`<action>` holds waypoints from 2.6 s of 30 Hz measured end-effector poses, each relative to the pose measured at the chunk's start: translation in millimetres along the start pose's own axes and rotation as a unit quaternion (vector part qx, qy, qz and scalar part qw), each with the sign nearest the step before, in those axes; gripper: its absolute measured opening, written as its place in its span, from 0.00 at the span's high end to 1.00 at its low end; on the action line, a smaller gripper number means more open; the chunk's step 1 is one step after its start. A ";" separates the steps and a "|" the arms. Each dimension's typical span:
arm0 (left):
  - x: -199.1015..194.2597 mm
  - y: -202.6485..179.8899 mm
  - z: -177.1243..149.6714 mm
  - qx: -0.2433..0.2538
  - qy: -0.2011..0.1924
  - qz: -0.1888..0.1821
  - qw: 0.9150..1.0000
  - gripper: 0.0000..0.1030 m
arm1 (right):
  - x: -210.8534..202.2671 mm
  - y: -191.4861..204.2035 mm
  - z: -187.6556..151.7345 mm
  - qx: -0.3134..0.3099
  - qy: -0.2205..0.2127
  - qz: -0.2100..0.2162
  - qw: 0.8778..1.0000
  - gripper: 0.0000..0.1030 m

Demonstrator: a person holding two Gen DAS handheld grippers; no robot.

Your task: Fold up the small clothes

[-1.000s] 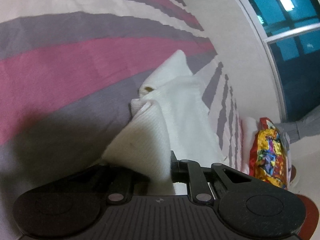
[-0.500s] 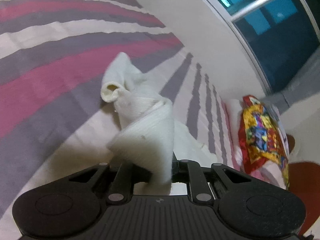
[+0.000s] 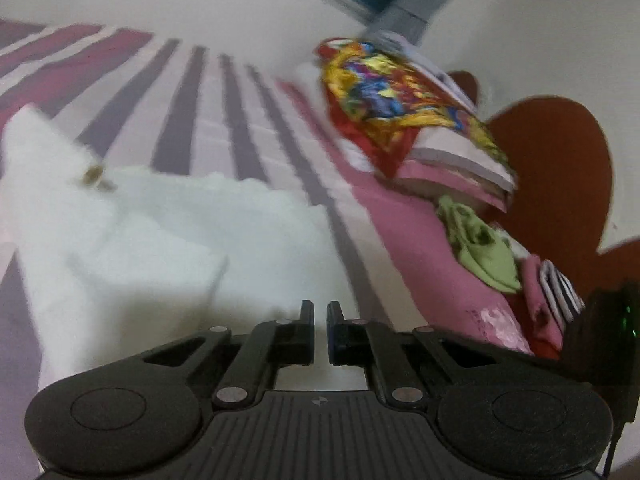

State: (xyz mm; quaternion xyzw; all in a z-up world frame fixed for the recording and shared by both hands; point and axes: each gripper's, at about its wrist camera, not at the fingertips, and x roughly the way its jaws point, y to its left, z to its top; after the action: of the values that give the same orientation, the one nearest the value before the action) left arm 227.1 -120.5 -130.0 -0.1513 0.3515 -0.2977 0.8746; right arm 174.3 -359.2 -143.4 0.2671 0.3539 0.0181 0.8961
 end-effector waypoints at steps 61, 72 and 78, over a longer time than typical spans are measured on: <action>-9.1 60.2 -32.0 -0.123 0.057 0.096 0.986 0.94 | 62.3 9.9 50.1 -0.064 0.026 0.012 0.998 0.57; -8.8 52.0 -32.6 -0.110 0.057 0.091 0.988 0.94 | 8.9 35.9 29.5 -0.171 -0.099 -0.065 0.978 0.88; -10.4 47.4 -33.6 -0.107 0.070 0.091 0.988 0.94 | 35.3 8.8 31.9 -0.145 -0.034 -0.119 0.982 0.81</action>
State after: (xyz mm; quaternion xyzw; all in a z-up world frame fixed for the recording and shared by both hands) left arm 217.0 -79.0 -170.8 -0.1905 0.4541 -0.1873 0.8500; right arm 222.7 -358.6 -141.8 0.0906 0.3457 -0.0461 0.9328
